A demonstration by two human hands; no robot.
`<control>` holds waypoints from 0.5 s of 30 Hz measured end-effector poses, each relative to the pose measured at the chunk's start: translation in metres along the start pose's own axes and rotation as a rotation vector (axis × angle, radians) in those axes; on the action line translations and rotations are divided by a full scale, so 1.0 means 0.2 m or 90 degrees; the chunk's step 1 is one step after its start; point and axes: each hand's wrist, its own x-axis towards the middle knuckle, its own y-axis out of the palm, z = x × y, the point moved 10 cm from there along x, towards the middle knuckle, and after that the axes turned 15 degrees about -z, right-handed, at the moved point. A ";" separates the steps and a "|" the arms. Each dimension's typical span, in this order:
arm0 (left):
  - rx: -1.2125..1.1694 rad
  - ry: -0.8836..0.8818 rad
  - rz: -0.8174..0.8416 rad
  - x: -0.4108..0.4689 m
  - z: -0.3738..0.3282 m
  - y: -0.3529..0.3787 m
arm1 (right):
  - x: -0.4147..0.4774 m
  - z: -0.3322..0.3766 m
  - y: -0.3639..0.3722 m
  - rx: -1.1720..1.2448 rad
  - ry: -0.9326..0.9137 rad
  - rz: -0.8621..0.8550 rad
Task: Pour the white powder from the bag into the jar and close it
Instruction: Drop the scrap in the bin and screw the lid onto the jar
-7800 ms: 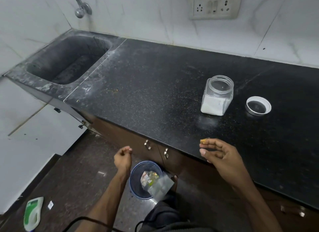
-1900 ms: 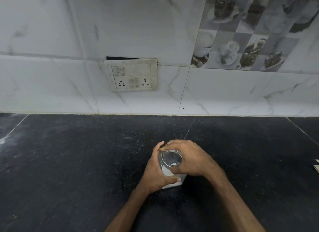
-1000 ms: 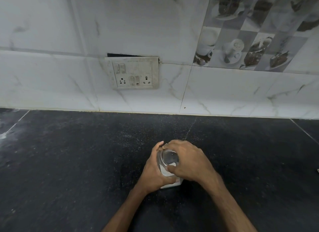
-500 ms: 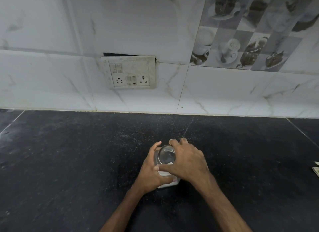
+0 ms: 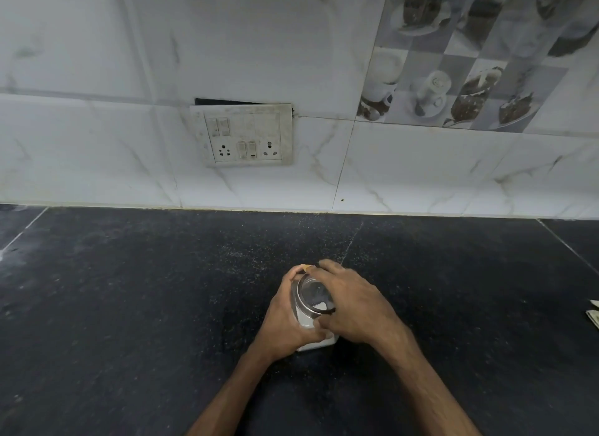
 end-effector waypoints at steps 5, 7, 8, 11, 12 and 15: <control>-0.002 -0.002 0.013 0.00 0.02 0.01 | 0.00 -0.02 -0.02 -0.046 0.065 -0.058; -0.003 0.005 0.014 0.00 0.00 0.01 | -0.01 -0.02 0.00 -0.022 0.059 -0.018; -0.004 0.006 0.012 0.00 -0.01 0.01 | -0.02 0.00 0.00 -0.001 0.044 0.001; -0.012 -0.008 -0.001 0.00 -0.01 0.00 | -0.02 0.03 -0.03 0.002 -0.005 0.010; -0.011 -0.006 -0.002 0.00 -0.01 0.00 | -0.02 0.04 -0.03 -0.007 -0.007 -0.003; -0.018 -0.008 0.004 0.00 0.00 0.00 | 0.00 0.00 -0.03 -0.054 0.061 -0.036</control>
